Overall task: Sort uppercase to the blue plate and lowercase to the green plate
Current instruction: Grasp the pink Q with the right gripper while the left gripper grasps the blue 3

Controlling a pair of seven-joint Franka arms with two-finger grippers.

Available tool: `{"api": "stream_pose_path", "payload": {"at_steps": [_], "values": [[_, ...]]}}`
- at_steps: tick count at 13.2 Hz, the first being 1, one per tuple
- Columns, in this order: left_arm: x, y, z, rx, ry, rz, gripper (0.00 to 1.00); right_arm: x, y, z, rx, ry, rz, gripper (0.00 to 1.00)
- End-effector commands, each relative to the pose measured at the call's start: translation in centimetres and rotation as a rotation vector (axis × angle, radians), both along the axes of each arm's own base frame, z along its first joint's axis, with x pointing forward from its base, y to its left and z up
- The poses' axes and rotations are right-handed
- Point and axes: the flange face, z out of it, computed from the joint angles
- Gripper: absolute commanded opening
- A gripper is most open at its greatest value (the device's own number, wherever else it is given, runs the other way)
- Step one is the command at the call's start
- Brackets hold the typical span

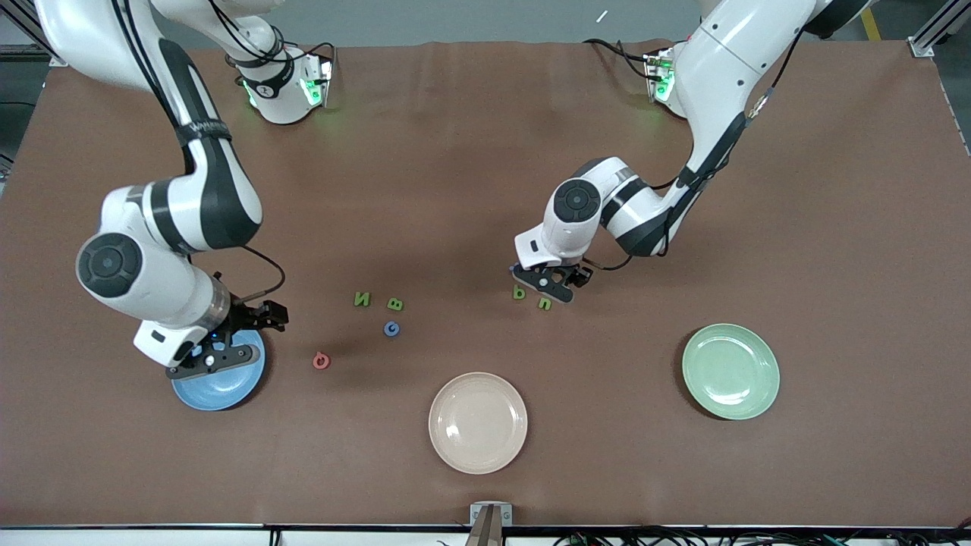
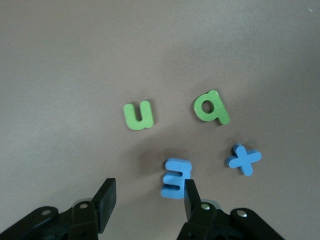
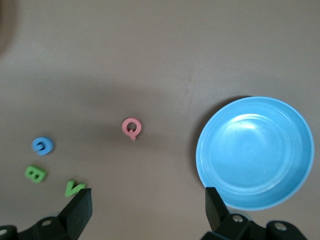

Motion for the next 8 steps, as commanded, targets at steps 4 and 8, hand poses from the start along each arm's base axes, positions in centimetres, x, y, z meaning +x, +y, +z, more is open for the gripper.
{"api": "stream_pose_path", "payload": {"at_steps": [4, 8], "values": [[0.0, -1.5, -1.3, 0.012, -0.023, -0.046, 0.62, 2.6, 0.2, -10.6, 0.024, -0.071, -0.013, 1.00], [-0.3, -2.4, -2.0, -0.010, -0.025, -0.046, 0.60, 2.9, 1.1, -15.4, 0.039, -0.126, -0.004, 1.00]]}}
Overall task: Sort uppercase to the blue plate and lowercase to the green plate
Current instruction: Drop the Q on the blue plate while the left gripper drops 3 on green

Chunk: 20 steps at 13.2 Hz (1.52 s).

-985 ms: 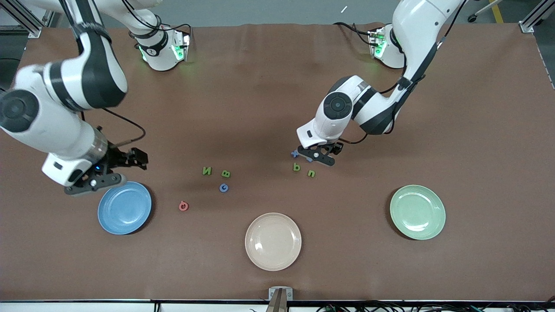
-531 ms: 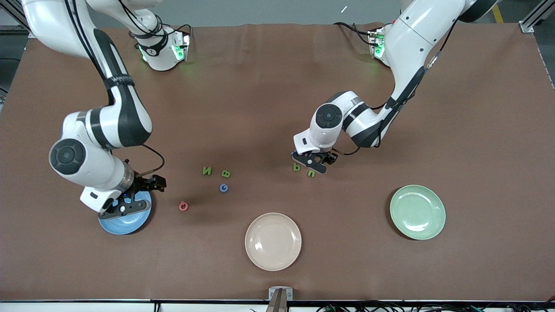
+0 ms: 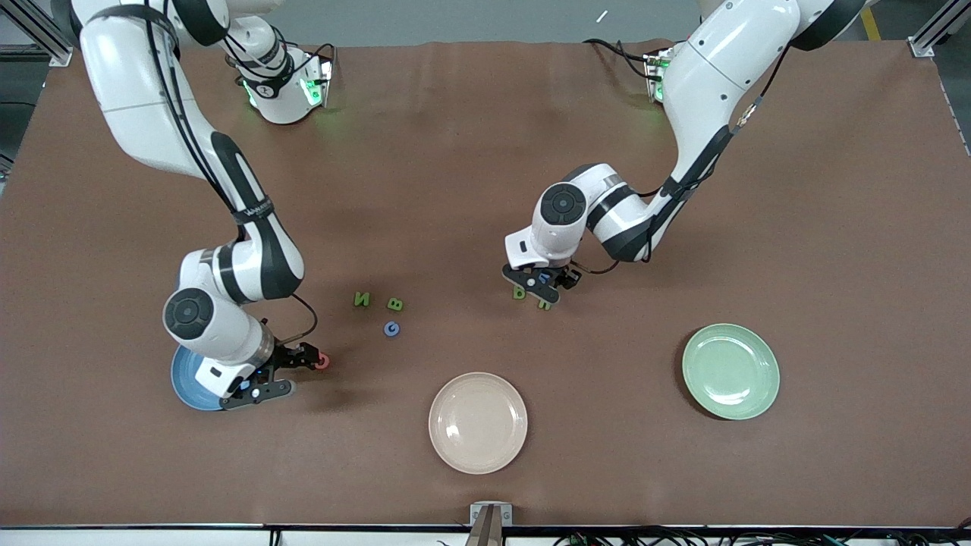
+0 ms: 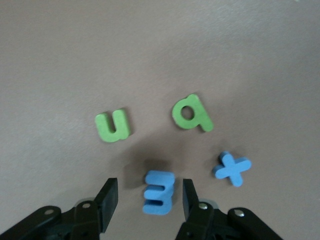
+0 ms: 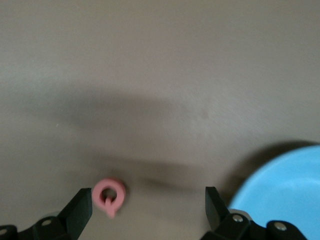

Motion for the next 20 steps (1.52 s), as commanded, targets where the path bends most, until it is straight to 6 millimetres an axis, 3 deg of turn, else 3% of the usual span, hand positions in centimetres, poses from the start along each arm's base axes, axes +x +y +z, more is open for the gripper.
{"api": "stream_pose_path", "payload": {"at_steps": [1, 2, 6, 8, 12, 14, 16, 19, 20], "values": [[0.2, -0.6, -0.6, -0.004, -0.014, 0.010, 0.60, 0.2, 0.6, -1.6, 0.010, -0.008, -0.004, 1.00], [0.0, -0.6, -0.7, -0.002, -0.012, 0.007, 0.55, 0.1, 0.7, -2.1, 0.010, 0.000, -0.004, 1.00], [-0.4, -1.1, -0.7, 0.003, -0.008, -0.002, 0.05, -0.7, 2.8, -2.8, 0.010, 0.017, 0.012, 1.00], [0.5, 0.1, -0.3, 0.009, -0.012, 0.017, 0.01, -1.2, 3.5, -3.1, 0.007, 0.032, 0.022, 1.00], [6.5, 8.5, 7.3, 0.050, -0.070, 0.163, 0.01, -1.8, 3.4, -4.0, 0.002, 0.051, 0.027, 0.94], [8.9, 14.2, 8.6, 0.082, -0.039, 0.261, 0.01, -2.0, 3.5, -4.1, 0.001, 0.056, 0.028, 0.80], [11.3, 20.4, 9.0, 0.100, -0.023, 0.334, 0.01, -2.0, 3.5, -4.2, 0.000, 0.060, 0.028, 0.56], [13.6, 25.9, 8.8, 0.102, -0.026, 0.380, 0.02, -2.2, 3.5, -4.0, -0.004, 0.077, 0.028, 0.29], [14.5, 27.3, 8.3, 0.093, -0.023, 0.383, 0.07, -2.2, 3.5, -4.1, -0.006, 0.086, 0.027, 0.19]]}}
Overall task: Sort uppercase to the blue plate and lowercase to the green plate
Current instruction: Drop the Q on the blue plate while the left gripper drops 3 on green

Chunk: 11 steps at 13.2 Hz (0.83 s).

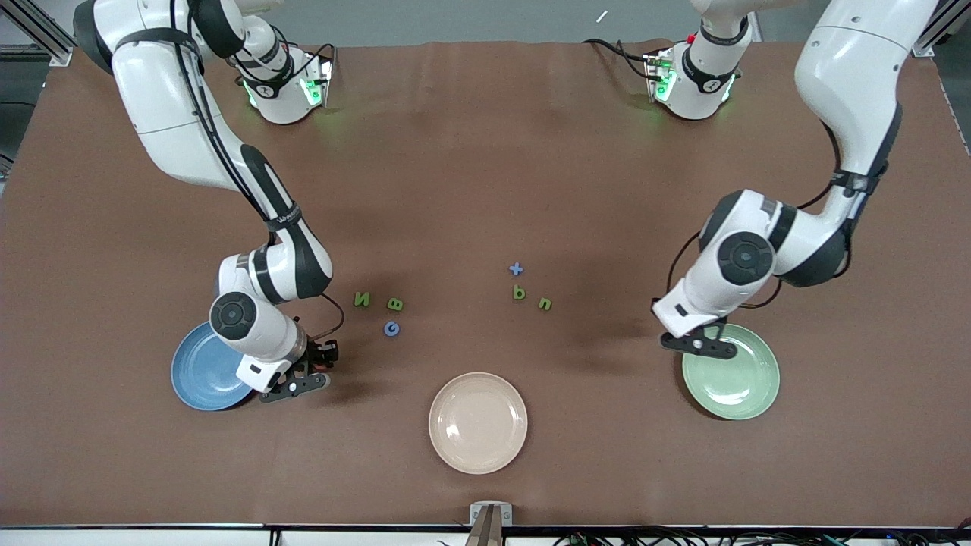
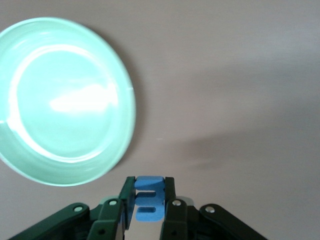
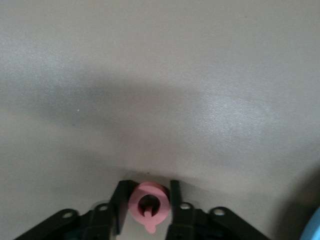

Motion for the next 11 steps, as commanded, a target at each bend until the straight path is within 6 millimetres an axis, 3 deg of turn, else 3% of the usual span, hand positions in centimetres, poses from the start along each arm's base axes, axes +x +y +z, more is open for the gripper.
{"api": "stream_pose_path", "payload": {"at_steps": [1, 3, 4, 7, 9, 11], "values": [[1.8, 3.0, -1.0, -0.006, 0.004, 0.010, 0.09, -0.7, 0.0, -0.8, -0.004, 0.033, -0.013, 0.11], [2.9, 4.5, -1.2, -0.020, -0.002, 0.013, 0.09, -0.4, -0.1, -0.2, -0.001, 0.022, -0.010, 0.03], [3.6, 5.1, -1.4, -0.029, -0.006, 0.010, 0.09, 0.0, 0.0, 1.3, -0.001, 0.017, -0.008, 0.02], [5.3, 6.0, -1.8, -0.050, -0.018, 0.012, 0.11, 2.5, -3.1, 5.8, -0.012, 0.040, -0.015, 0.02], [5.8, 7.7, -2.8, -0.040, -0.012, 0.005, 0.25, 3.4, -4.9, 6.9, -0.012, 0.023, 0.016, 0.02], [6.1, 8.6, -4.1, -0.049, -0.016, -0.003, 0.44, 4.1, -8.2, 7.7, -0.018, 0.006, 0.051, 0.02]]}}
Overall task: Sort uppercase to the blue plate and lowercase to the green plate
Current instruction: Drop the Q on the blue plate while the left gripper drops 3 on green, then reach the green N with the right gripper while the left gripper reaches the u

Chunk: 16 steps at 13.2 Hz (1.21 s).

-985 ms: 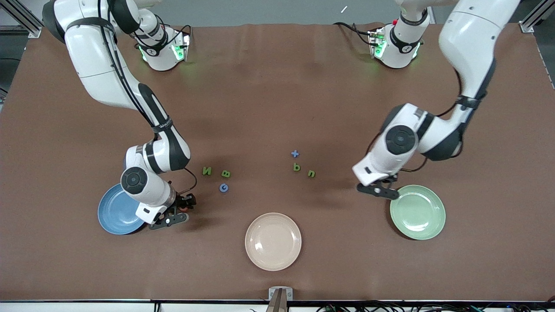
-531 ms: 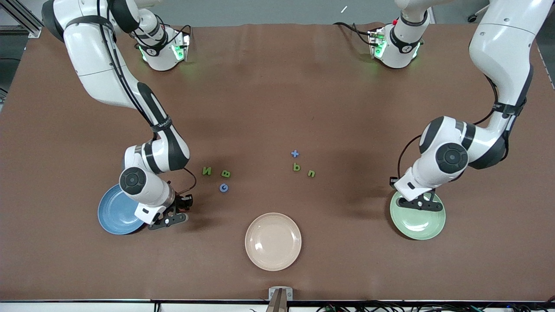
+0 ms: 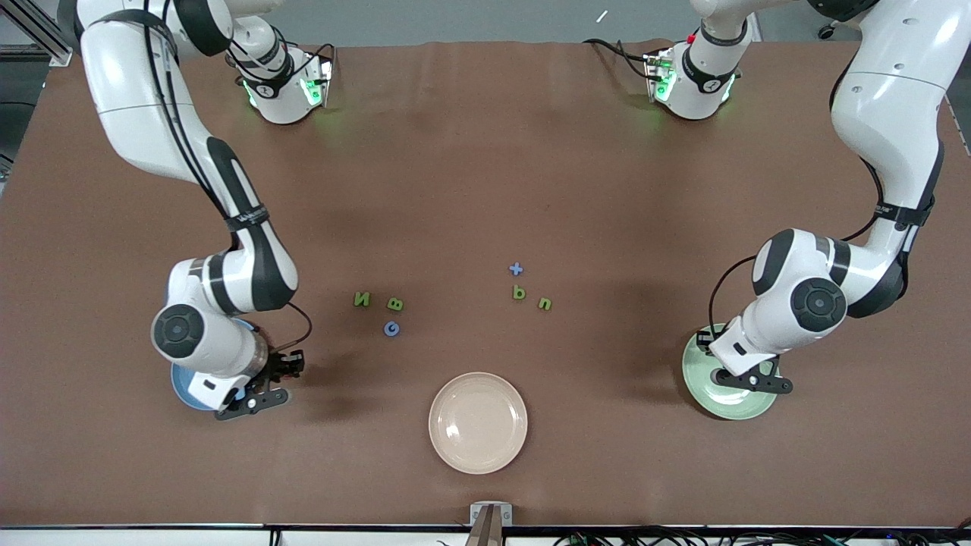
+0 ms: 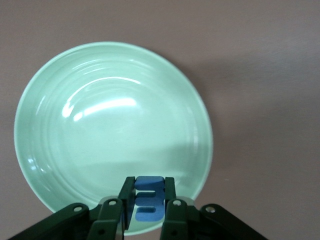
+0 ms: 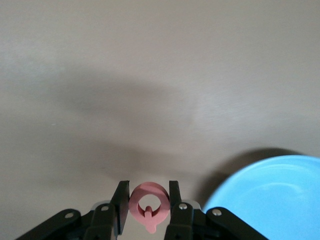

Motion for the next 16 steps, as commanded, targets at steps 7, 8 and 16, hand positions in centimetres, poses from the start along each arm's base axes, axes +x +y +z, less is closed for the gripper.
{"api": "stream_pose_path", "payload": {"at_steps": [7, 8, 16], "values": [[0.8, -0.7, 2.6, 0.012, -0.059, -0.106, 1.00, -0.4, -9.8, -1.8, 0.000, 0.046, 0.150, 0.15], [0.4, -2.4, 3.2, 0.014, -0.047, -0.131, 1.00, -0.5, -9.8, -1.9, 0.000, 0.051, 0.150, 0.36], [-6.4, -22.4, 3.0, -0.039, -0.024, -0.143, 0.95, -2.3, -4.4, 2.9, 0.031, 0.169, 0.101, 0.98]]}}
